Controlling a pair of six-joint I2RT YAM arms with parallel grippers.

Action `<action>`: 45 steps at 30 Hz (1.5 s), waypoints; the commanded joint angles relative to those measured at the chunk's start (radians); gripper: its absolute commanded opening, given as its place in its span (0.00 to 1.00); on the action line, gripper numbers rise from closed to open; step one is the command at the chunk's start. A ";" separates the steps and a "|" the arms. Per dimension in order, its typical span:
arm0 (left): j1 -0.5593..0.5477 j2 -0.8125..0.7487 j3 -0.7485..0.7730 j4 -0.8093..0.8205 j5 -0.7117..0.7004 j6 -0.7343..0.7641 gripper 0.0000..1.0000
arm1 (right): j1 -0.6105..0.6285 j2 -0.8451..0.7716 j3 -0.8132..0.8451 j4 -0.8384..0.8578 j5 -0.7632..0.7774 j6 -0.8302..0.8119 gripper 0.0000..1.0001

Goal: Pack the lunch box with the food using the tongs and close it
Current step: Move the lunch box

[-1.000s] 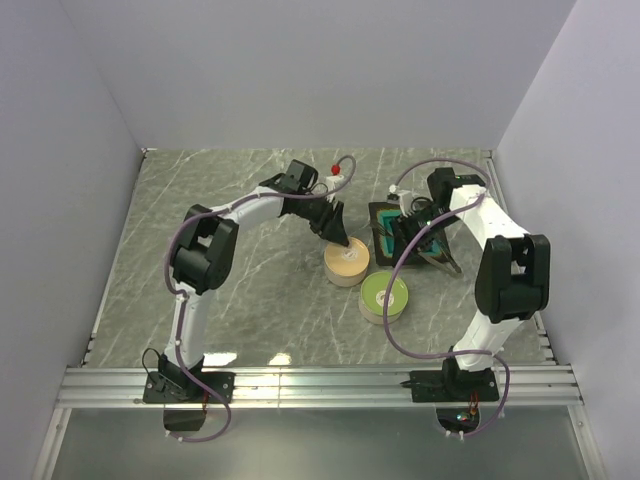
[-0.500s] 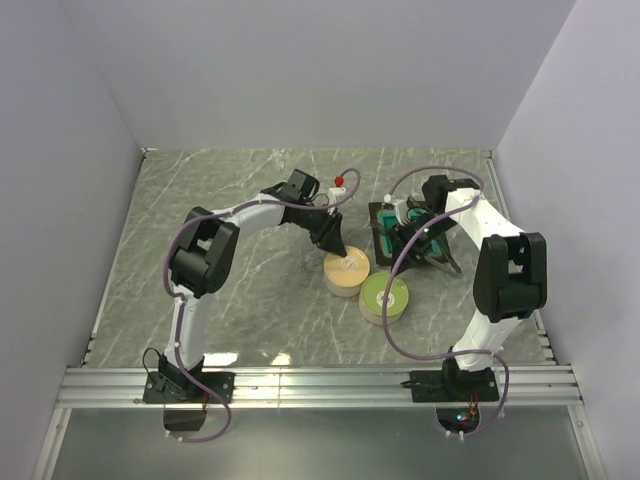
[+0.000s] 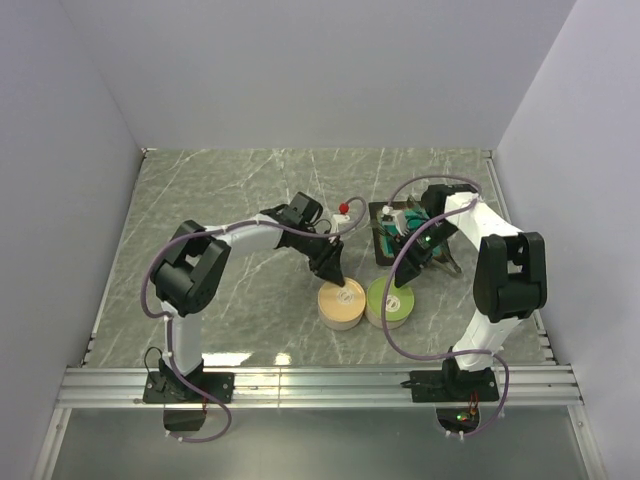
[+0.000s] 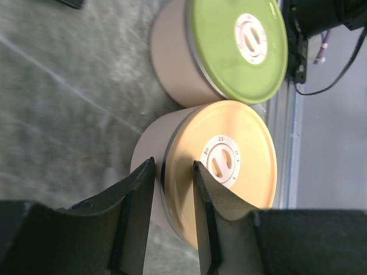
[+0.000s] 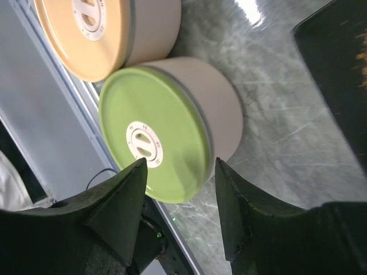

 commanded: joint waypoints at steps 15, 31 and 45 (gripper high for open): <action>-0.044 -0.065 -0.078 0.115 -0.070 -0.123 0.47 | 0.034 -0.053 -0.108 -0.018 0.001 -0.059 0.50; 0.121 -0.362 0.029 0.089 -0.128 -0.265 0.99 | -0.025 -0.271 0.174 0.091 -0.073 0.203 0.79; 0.367 -0.612 0.166 -0.330 -0.539 -0.156 1.00 | -0.132 -0.573 0.014 0.384 0.140 0.559 1.00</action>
